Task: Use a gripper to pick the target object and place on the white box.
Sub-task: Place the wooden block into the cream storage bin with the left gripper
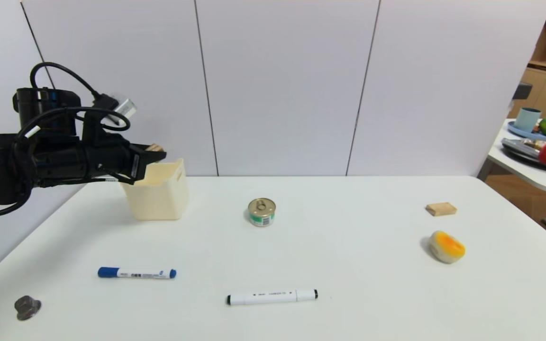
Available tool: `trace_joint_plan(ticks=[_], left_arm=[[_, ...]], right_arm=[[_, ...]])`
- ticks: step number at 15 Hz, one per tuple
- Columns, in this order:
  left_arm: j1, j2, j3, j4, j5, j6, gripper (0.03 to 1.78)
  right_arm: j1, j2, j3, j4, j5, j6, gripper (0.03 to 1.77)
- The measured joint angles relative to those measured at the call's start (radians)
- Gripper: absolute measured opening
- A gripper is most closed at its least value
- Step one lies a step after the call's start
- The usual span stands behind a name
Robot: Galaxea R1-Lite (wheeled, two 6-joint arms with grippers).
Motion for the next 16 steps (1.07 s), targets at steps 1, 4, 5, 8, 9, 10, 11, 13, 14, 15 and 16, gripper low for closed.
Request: trace_joint_plan(ticks=[1, 4, 5, 8, 9, 10, 11, 13, 14, 15, 16], left_arm=[[0.009, 0.006, 0.000, 0.000, 0.000, -0.001, 0.44], [0.025, 0.042, -0.003, 0.000, 0.000, -0.008, 0.44], [0.027, 0.057, -0.005, 0.000, 0.000, -0.013, 0.44], [0.029, 0.105, -0.033, 0.005, 0.002, -0.018, 0.44], [0.030, 0.120, -0.045, 0.006, 0.003, -0.019, 0.44], [0.033, 0.133, -0.057, 0.006, 0.003, -0.025, 0.44], [0.036, 0.146, -0.067, 0.006, 0.003, -0.030, 0.44], [0.042, 0.167, -0.080, 0.006, 0.002, -0.037, 0.44], [0.044, 0.175, -0.084, 0.008, 0.002, -0.045, 0.44], [0.046, 0.181, -0.086, 0.008, 0.002, -0.052, 0.44], [0.048, 0.187, -0.090, 0.009, 0.003, -0.054, 0.44]], right_arm=[[0.000, 0.000, 0.000, 0.000, 0.000, 0.000, 1.70], [0.000, 0.000, 0.000, 0.000, 0.000, 0.000, 1.70], [0.000, 0.000, 0.000, 0.000, 0.000, 0.000, 1.70], [0.000, 0.000, 0.000, 0.000, 0.000, 0.000, 1.70], [0.000, 0.000, 0.000, 0.000, 0.000, 0.000, 1.70], [0.000, 0.000, 0.000, 0.000, 0.000, 0.000, 1.70], [0.000, 0.000, 0.000, 0.000, 0.000, 0.000, 1.70], [0.000, 0.000, 0.000, 0.000, 0.000, 0.000, 1.70], [0.000, 0.000, 0.000, 0.000, 0.000, -0.001, 1.70], [0.000, 0.000, 0.000, 0.000, 0.000, 0.000, 1.70], [0.000, 0.000, 0.000, 0.000, 0.000, 0.000, 1.70]])
